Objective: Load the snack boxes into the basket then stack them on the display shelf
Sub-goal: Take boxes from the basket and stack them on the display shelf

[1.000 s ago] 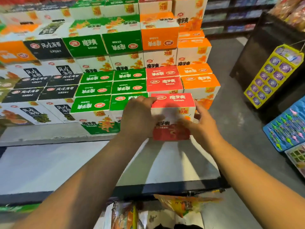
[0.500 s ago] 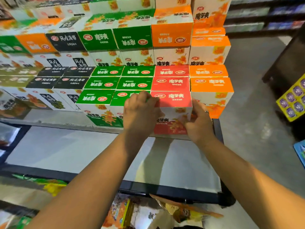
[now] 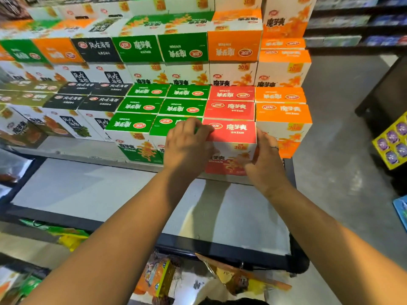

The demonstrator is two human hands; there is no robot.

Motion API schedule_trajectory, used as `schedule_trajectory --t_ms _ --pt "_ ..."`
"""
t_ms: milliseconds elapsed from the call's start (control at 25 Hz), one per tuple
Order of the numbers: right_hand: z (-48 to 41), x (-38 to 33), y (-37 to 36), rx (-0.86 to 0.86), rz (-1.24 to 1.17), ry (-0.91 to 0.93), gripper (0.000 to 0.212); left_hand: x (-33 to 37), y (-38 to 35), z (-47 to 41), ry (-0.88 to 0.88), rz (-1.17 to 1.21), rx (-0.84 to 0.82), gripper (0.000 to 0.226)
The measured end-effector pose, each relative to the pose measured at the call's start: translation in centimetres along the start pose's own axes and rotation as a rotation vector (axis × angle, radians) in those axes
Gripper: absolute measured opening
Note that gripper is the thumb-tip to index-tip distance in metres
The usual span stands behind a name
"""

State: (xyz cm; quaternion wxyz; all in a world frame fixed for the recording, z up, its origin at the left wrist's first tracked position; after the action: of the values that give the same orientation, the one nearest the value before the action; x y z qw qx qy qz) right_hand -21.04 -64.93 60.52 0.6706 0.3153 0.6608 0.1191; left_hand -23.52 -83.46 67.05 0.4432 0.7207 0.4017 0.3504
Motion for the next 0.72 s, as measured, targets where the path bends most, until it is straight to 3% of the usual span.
schedule_trajectory --t_ms 200,360,520,720 --pt "2.0 -1.9 1.7 0.108 0.239 0.09 0.094 -0.1 0.8 0.7 0.006 -0.067 -0.124 0.073" --pt "4.9 -6.1 2.6 0.097 0.523 0.054 0.088 -1.6 3.3 4.1 -0.052 -0.047 -0.033 0.078" --pt "10.3 -11.7 -1.1 0.008 0.658 0.163 0.086 -6.2 7.0 10.9 -0.016 -0.1 -0.016 0.082" --pt "17.9 -17.7 -9.4 -0.138 0.668 0.3 0.078 -13.6 12.4 22.8 0.183 -0.19 -0.097 0.081"
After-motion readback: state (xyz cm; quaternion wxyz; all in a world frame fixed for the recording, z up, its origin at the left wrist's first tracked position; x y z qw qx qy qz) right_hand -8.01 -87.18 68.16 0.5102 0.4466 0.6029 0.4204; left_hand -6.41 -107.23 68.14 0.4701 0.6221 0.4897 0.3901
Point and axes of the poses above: each hand's wrist, its own z-axis away from the middle knuckle, its own y-axis out of the back of the hand, x = y × z, the point moved 2 cm from there along -z, towards the middle knuckle, and after that the axes turned 7 degrees about -y, right-handed, at the moved point
